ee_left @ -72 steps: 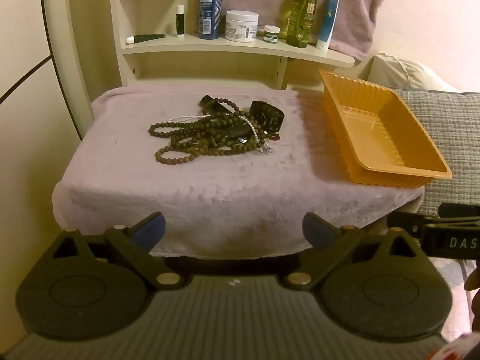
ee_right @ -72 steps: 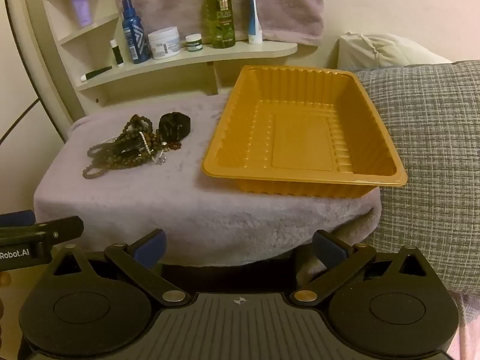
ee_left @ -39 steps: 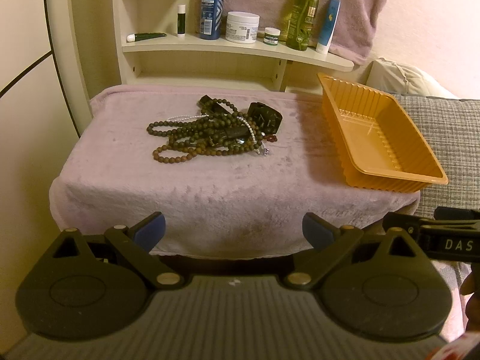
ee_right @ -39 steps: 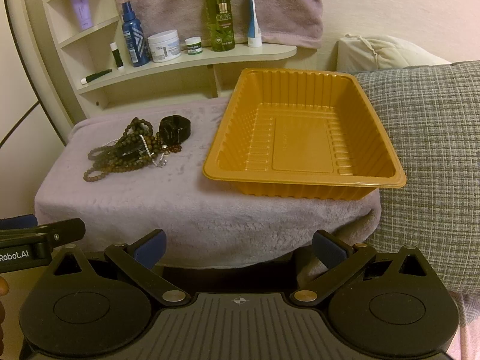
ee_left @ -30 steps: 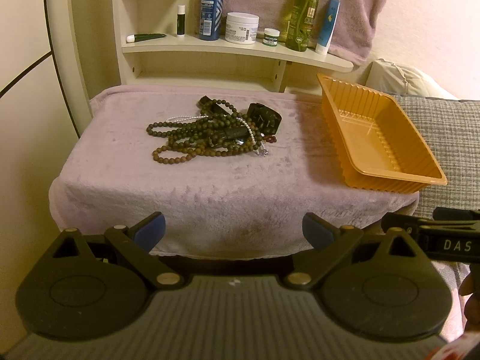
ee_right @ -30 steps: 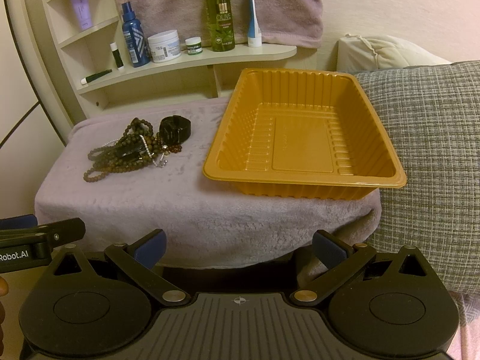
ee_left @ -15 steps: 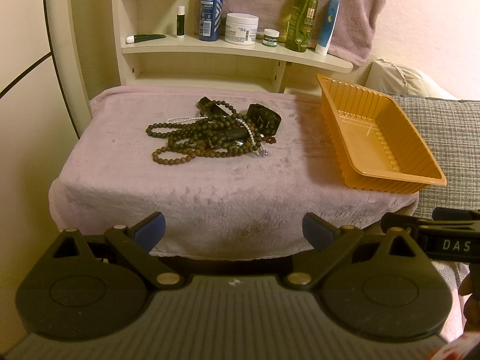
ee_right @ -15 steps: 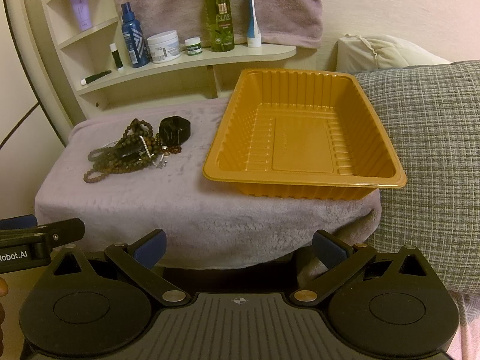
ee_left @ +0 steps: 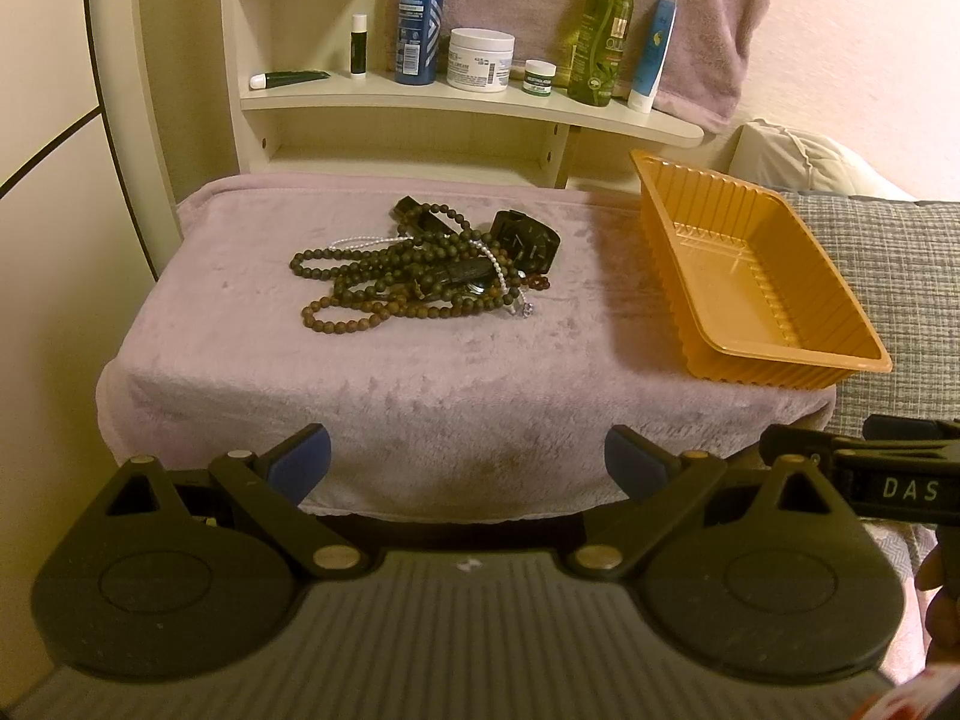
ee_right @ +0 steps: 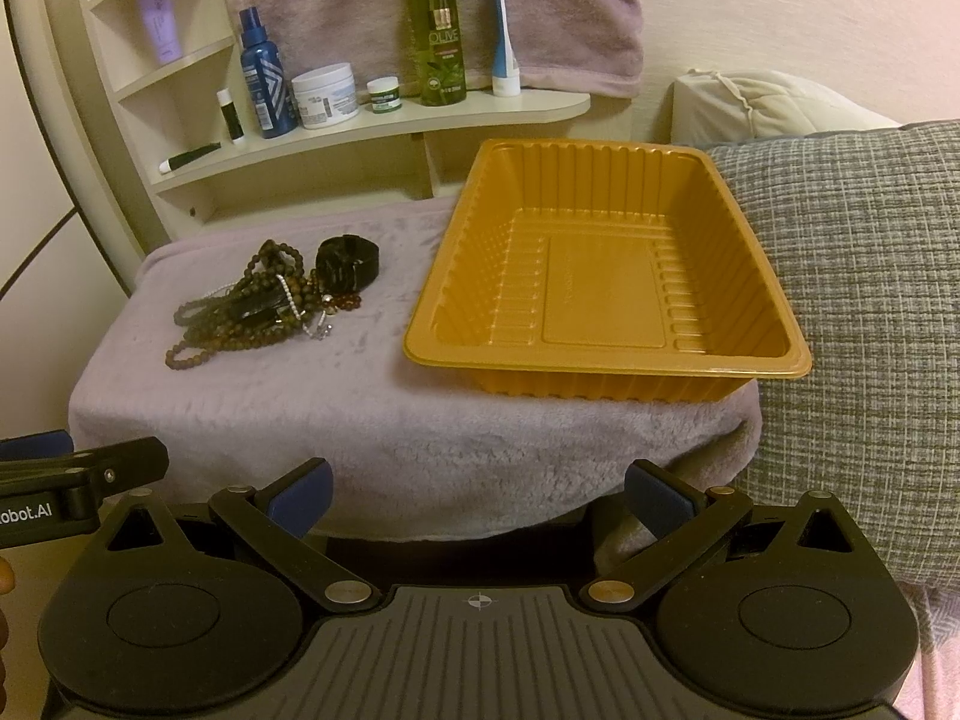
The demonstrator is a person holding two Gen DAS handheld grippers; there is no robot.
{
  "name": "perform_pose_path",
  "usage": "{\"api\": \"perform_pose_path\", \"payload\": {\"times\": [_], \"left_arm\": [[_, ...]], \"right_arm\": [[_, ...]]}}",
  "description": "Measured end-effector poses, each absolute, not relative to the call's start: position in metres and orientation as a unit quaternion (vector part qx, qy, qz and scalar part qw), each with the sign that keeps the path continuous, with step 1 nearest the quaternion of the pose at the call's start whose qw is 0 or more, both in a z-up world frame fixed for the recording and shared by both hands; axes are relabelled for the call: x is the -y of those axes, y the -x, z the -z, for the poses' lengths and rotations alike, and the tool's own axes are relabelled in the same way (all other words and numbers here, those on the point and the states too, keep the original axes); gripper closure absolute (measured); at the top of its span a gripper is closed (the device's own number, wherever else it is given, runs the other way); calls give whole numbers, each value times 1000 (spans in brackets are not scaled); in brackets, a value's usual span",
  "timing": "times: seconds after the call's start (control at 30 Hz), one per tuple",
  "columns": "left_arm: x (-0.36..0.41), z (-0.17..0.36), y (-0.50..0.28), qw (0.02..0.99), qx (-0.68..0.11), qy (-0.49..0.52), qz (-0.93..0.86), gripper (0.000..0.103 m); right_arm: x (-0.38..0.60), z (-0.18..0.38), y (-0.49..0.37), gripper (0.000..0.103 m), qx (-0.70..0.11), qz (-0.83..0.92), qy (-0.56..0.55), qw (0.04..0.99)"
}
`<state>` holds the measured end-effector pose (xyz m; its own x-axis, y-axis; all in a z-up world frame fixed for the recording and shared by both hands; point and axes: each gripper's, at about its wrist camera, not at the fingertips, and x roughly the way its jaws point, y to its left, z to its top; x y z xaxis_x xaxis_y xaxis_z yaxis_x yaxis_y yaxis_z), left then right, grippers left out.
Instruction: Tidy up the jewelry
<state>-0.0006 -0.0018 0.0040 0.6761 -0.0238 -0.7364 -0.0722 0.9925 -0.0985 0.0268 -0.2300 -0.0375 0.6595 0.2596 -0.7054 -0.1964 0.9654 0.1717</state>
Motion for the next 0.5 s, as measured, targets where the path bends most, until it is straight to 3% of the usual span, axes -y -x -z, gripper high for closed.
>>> {"api": "perform_pose_path", "payload": {"times": [0.5], "left_arm": [[2,-5,0,914,-402,60,-13,6]], "right_arm": [[230,37,-27,0,-393,-124,-40,910]]}}
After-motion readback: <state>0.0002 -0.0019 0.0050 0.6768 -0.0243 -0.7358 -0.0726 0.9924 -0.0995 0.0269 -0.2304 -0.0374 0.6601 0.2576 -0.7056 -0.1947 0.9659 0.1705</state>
